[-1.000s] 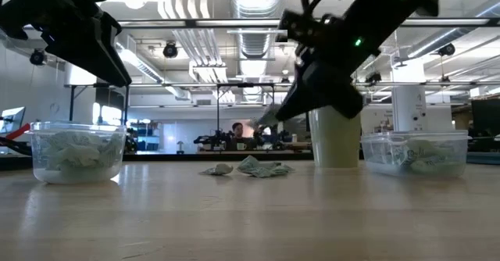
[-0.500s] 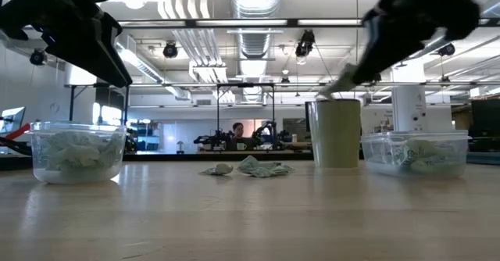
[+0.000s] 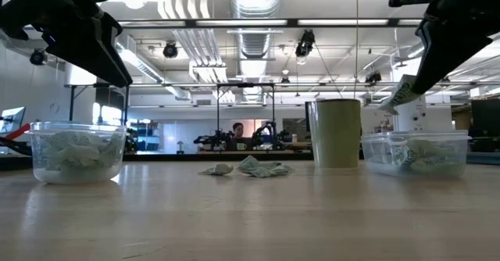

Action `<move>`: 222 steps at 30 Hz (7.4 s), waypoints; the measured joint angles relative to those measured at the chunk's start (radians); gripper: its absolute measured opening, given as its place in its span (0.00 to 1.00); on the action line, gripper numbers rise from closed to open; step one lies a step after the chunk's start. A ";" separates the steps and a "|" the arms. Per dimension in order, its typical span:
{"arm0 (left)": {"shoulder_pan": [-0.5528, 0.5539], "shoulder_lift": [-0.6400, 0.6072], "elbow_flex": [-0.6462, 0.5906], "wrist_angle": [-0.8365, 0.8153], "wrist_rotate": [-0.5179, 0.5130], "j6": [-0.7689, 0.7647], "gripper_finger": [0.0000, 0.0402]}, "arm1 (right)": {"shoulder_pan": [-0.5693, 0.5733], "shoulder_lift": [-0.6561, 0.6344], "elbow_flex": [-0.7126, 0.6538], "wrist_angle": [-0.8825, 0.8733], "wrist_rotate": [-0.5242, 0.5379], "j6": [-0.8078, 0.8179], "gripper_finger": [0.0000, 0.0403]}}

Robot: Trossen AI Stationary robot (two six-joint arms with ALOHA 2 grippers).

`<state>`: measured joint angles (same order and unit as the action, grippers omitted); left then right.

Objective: Pick and place Stevia / Truvia into bins
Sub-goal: Put the stevia packet into the right transparent container, then put the stevia packet into the left transparent container

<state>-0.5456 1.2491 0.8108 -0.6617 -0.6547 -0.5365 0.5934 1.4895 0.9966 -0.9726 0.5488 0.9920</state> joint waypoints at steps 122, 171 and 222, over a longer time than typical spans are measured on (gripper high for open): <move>0.353 0.434 0.050 0.522 0.415 0.596 0.14 | 0.000 0.001 0.039 0.284 0.185 -0.416 0.18; 0.349 0.483 0.048 0.601 0.380 0.595 0.16 | -0.001 0.001 0.029 0.306 0.185 -0.417 0.18; -0.039 0.103 0.045 0.068 0.285 0.148 0.00 | -0.001 0.001 0.020 0.308 0.185 -0.417 0.16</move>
<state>-0.5847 1.3525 0.8562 -0.5939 -0.3700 -0.3883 0.5926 1.4902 1.0168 -0.6650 0.7334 0.5755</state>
